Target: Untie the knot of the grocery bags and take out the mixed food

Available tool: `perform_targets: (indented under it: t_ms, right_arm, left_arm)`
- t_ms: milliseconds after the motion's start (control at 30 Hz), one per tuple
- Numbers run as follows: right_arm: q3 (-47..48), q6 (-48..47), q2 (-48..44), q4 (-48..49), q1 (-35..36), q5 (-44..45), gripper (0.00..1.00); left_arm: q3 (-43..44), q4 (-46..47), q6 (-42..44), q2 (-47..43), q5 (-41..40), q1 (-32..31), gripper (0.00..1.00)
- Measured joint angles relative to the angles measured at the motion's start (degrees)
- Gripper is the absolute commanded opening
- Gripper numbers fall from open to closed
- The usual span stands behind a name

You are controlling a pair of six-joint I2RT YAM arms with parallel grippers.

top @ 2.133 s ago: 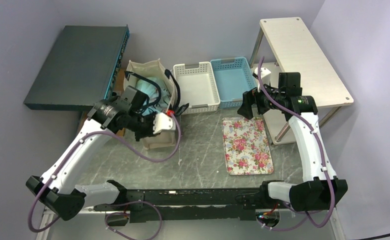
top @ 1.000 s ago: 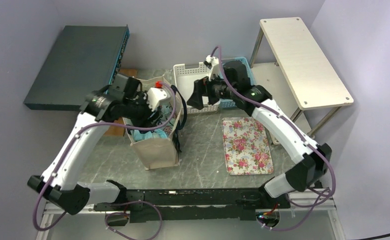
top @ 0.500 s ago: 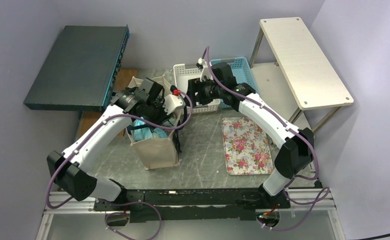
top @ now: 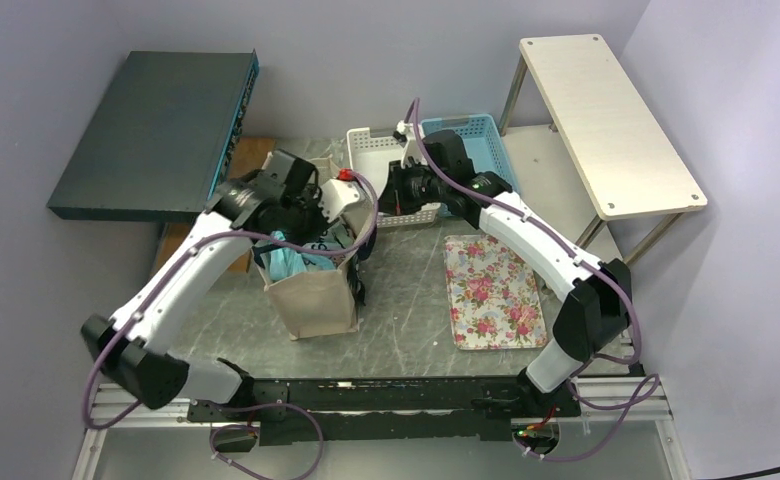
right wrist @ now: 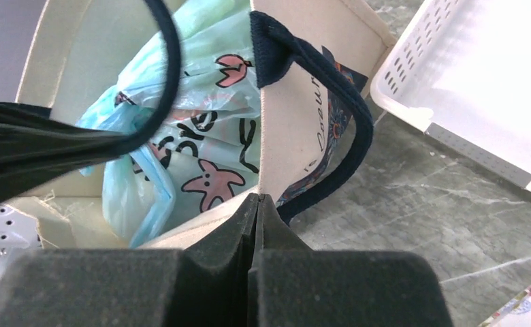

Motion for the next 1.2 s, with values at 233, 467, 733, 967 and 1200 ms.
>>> perform_targets:
  t_ms: [233, 467, 733, 967, 1200]
  right_arm:
    - [-2.08, -2.84, -1.51, -0.28, -0.04, 1.38, 0.00]
    - [-4.17, -9.40, -5.16, -5.55, -1.84, 1.01, 0.00]
    - [-5.62, -15.63, -6.03, -14.45, -8.85, 0.83, 0.56]
    - [2.23, -11.13, -3.69, -15.39, -8.11, -3.98, 0.96]
    - [10.25, -5.49, 0.92, -10.69, -1.16, -3.93, 1.00]
  left_arm:
    - [4.39, -2.97, -1.18, -10.99, 5.40, 6.54, 0.00]
    - [6.62, -3.91, -3.17, -20.31, 5.46, 14.84, 0.00]
    - [8.72, -8.63, -5.53, -26.51, 5.25, 15.23, 0.00]
    - [8.72, -9.51, -5.73, -25.42, 7.43, 15.28, 0.00]
    - [8.74, -9.16, -6.12, -24.72, 8.07, 15.28, 0.00]
